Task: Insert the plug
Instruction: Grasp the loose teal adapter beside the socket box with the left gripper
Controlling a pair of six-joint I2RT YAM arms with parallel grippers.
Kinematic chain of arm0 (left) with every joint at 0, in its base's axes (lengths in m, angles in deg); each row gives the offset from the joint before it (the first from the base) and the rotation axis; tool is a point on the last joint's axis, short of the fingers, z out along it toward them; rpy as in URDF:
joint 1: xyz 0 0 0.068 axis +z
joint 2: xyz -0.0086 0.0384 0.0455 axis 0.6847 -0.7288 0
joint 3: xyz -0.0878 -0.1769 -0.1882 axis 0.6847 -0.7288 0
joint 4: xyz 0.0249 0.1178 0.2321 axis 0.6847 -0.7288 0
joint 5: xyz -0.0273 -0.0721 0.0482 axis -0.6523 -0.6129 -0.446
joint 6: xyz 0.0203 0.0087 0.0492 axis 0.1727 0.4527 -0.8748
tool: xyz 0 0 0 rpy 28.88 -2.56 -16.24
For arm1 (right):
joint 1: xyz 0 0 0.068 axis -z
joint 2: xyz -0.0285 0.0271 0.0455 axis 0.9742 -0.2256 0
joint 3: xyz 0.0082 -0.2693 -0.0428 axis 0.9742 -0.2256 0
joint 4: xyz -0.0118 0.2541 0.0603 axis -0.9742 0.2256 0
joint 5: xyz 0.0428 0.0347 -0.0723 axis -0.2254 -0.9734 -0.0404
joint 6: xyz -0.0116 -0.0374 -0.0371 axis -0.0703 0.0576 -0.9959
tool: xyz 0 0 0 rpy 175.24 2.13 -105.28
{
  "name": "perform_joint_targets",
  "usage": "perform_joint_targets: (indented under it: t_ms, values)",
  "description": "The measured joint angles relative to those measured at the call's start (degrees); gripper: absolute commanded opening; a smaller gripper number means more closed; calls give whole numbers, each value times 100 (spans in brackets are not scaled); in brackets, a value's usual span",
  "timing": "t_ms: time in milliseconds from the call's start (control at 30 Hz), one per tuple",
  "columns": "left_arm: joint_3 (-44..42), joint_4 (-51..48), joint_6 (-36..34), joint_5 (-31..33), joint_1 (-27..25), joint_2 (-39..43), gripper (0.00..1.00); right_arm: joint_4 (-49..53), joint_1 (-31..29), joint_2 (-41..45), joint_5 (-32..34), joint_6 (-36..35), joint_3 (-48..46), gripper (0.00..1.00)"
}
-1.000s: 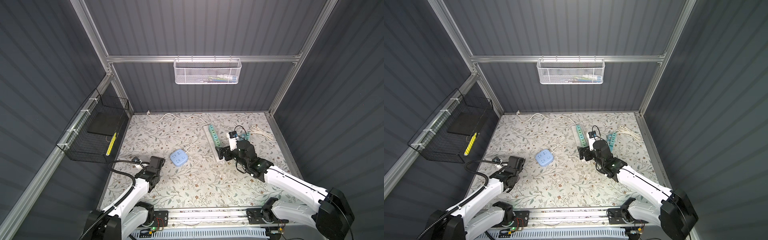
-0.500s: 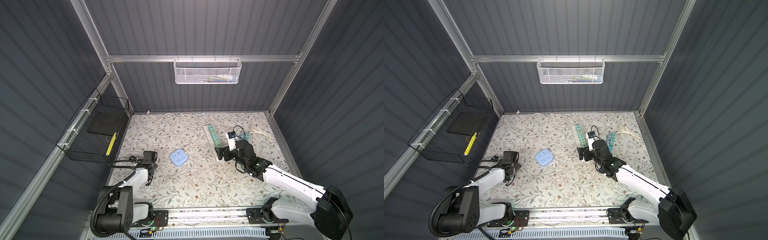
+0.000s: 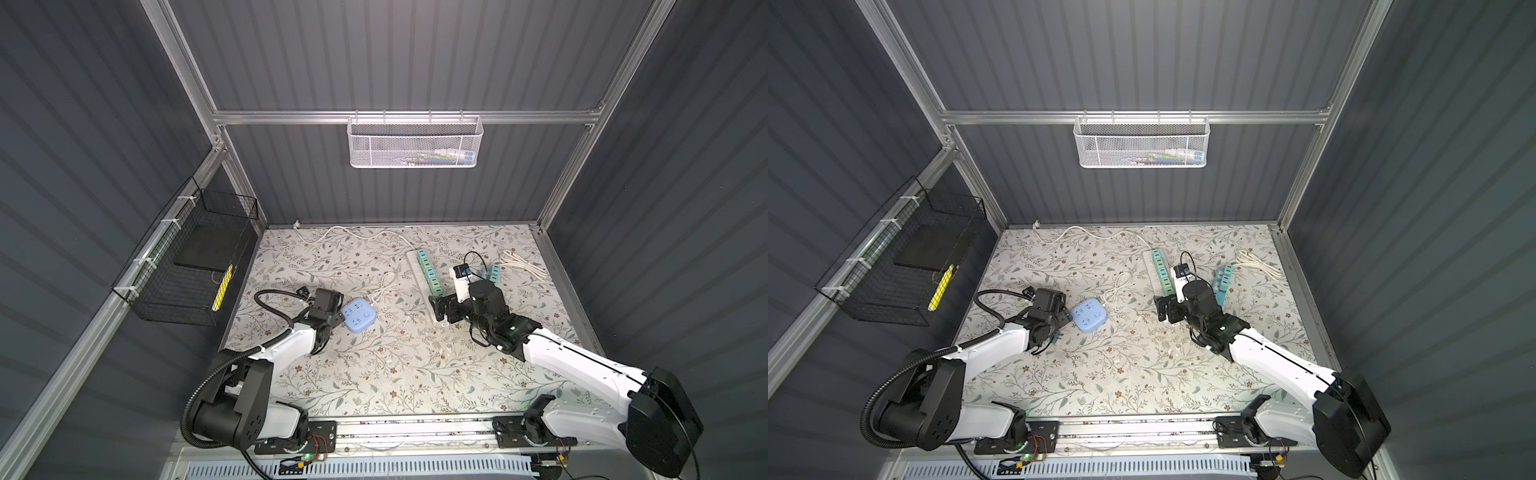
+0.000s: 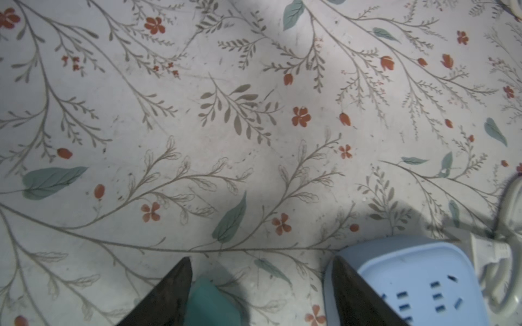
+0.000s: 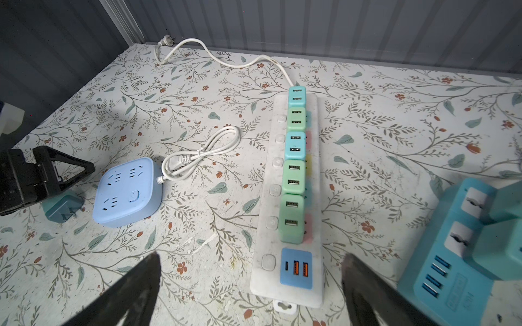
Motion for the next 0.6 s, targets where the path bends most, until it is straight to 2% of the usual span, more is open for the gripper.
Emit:
perform_joint_targets:
  t_ms: [100,200,367,600]
  values:
    - [87,-251,-11,42,-22,149,78,0,0,-4,0,0,2,99]
    - [404,-817,68,157,-39,181,81,0,0,-48,-13,0,2,99]
    - [955,-1784,575,363,-50,-70,84,2,0,-142,-61,11,2,99]
    - [957,-2361,1091,76,-50,-529,87,2,0,-142,-129,15,2,99]
